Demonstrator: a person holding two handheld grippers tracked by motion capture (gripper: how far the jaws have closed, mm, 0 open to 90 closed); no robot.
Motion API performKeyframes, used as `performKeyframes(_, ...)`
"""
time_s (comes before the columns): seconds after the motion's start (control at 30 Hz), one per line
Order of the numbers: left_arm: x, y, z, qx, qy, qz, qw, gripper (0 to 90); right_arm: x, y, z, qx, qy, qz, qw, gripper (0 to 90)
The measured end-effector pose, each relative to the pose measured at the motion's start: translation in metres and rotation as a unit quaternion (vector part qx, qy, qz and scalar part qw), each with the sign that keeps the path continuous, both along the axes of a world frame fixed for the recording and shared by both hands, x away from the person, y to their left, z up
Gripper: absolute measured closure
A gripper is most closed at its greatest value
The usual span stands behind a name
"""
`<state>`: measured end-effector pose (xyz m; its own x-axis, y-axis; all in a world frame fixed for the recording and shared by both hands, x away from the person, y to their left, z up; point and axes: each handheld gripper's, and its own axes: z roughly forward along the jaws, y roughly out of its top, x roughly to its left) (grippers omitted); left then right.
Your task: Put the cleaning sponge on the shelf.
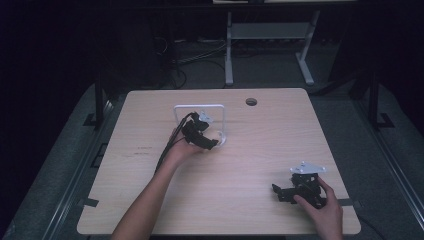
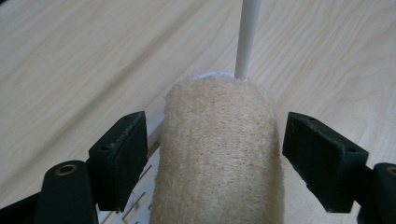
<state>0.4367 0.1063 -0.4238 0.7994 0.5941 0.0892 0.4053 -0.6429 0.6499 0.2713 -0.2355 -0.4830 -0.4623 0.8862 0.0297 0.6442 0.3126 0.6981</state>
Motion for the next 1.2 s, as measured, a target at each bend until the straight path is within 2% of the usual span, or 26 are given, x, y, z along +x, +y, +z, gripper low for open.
performKeyframes(0.1,-0.004,0.002,0.007,-0.008,-0.011,-0.001,0.9999,22.1,0.0,0.0,0.0,0.0,0.0,0.0,1.0,0.6)
performKeyframes(0.4,-0.019,0.008,0.02,-0.035,-0.02,0.002,0.9992,26.9,0.0,0.0,0.0,0.0,0.0,0.0,1.0,0.6)
performKeyframes(0.53,-0.028,0.013,0.028,-0.043,-0.024,0.0,0.9988,39.4,0.0,0.0,0.0,0.0,0.0,0.0,1.0,0.7)
performKeyframes(0.63,-0.035,0.016,0.033,-0.05,-0.016,-0.004,0.9986,45.4,0.0,0.0,0.0,0.0,0.0,0.0,1.0,0.6)
performKeyframes(0.73,-0.041,0.017,0.035,-0.056,-0.001,-0.009,0.9984,59.1,0.0,0.0,0.0,0.0,0.0,0.0,1.0,0.6)
performKeyframes(0.77,-0.043,0.018,0.035,-0.059,0.005,-0.011,0.9982,69.2,0.0,0.0,0.0,0.0,0.0,0.0,1.0,0.6)
performKeyframes(0.8,-0.045,0.018,0.034,-0.061,0.009,-0.011,0.998,69.2,0.0,0.0,0.0,0.0,0.0,0.0,1.0,0.6)
performKeyframes(0.97,-0.052,0.021,0.025,-0.066,0.035,-0.018,0.9971,90.0,0.0,0.0,0.0,0.0,0.0,0.0,1.0,0.7)
performKeyframes(1.1,-0.055,0.022,0.015,-0.068,0.046,-0.021,0.9964,90.0,0.0,0.0,0.0,0.0,0.0,0.0,1.0,0.6)
performKeyframes(1.2,-0.055,0.019,0.002,-0.059,0.058,-0.022,0.9963,89.9,0.0,0.0,0.0,0.0,0.0,0.0,1.0,0.7)
